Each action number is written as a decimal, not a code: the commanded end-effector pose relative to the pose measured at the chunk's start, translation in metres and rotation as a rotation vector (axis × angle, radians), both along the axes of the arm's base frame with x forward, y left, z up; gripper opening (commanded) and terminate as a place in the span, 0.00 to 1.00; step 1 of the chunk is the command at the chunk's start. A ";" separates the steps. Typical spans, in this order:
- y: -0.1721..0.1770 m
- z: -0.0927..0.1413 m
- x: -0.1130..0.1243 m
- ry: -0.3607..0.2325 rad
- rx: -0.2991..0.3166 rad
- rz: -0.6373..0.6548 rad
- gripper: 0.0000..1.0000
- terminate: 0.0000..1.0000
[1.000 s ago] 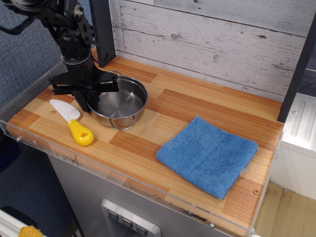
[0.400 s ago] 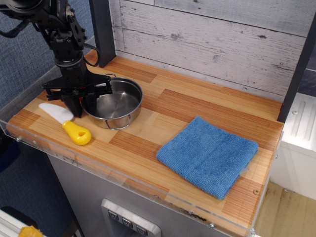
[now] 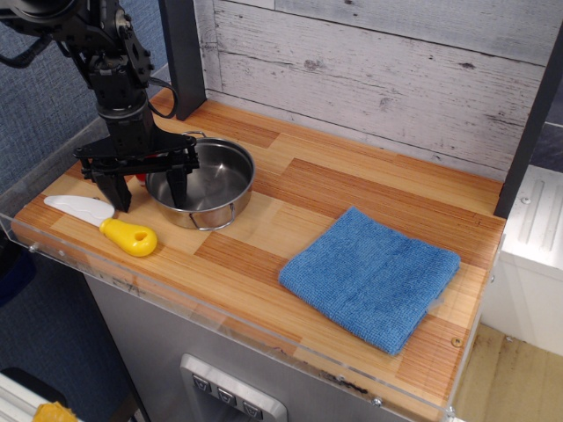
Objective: Place the silver pot to the left of the blue cloth and above the handle of the knife.
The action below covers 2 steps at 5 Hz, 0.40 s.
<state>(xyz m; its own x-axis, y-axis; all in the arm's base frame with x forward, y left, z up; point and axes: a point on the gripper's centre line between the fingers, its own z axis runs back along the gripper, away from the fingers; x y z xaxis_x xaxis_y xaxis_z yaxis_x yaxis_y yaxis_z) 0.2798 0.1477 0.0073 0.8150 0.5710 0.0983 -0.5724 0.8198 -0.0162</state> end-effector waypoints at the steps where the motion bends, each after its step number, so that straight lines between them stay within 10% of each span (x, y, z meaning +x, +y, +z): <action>1: 0.000 0.038 0.003 -0.107 -0.001 -0.041 1.00 0.00; 2: -0.002 0.060 0.005 -0.131 -0.012 -0.058 1.00 0.00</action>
<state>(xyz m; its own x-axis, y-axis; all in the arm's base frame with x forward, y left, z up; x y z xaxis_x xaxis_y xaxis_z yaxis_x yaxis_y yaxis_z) 0.2857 0.1397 0.0488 0.8416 0.5214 0.1407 -0.5127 0.8533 -0.0950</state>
